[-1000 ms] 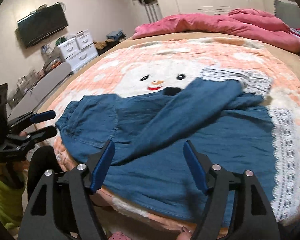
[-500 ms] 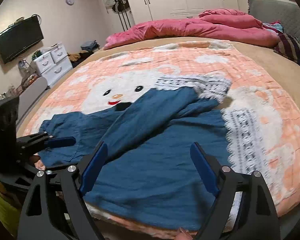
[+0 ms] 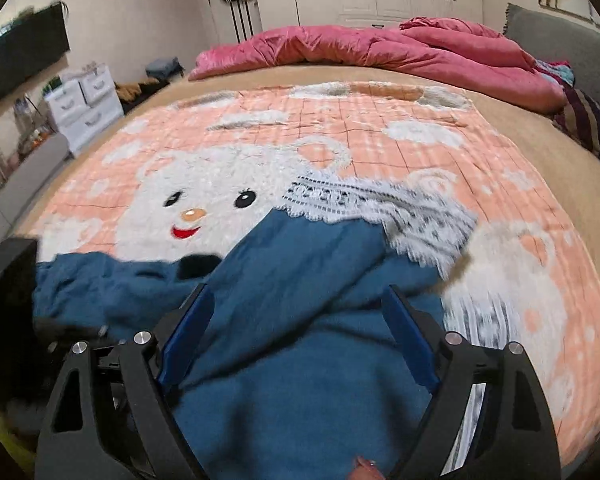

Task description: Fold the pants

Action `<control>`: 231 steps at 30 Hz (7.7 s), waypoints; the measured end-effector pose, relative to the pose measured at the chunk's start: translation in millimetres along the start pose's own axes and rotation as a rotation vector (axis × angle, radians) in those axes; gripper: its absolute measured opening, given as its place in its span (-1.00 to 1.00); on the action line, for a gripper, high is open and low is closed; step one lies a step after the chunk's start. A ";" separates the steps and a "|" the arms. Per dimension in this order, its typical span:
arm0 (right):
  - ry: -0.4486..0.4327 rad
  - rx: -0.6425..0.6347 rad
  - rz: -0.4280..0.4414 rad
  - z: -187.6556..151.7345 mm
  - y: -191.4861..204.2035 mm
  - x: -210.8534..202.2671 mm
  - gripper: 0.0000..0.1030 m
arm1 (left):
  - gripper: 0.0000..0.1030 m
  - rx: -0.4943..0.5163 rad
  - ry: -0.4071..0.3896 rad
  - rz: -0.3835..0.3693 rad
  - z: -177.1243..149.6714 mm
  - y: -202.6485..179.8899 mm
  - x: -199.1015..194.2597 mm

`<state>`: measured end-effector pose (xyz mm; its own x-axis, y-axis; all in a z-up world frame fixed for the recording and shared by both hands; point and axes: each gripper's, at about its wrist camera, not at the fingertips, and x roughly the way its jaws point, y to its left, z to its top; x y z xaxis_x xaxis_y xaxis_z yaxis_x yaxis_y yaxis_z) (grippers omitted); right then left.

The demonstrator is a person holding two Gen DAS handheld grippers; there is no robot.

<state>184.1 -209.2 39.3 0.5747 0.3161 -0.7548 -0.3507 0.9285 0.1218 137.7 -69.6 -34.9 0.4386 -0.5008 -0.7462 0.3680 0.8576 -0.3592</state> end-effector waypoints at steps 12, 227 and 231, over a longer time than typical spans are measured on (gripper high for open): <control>0.163 -0.047 -0.133 67.8 25.2 116.1 0.51 | -0.93 0.062 -0.055 -0.089 -10.2 -12.3 -11.9; 0.058 0.051 -0.070 -22.3 -152.9 39.8 -0.20 | -0.83 0.021 -0.014 0.323 83.7 38.3 54.0; 0.023 0.095 -0.129 -26.2 -162.8 31.8 0.13 | -0.49 -0.024 -0.045 0.324 83.5 47.5 42.4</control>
<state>240.1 -355.4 -21.5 0.5929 0.1895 -0.7827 -0.2029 0.9757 0.0825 242.2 -59.8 -36.8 0.5660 -0.2056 -0.7983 0.1842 0.9755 -0.1206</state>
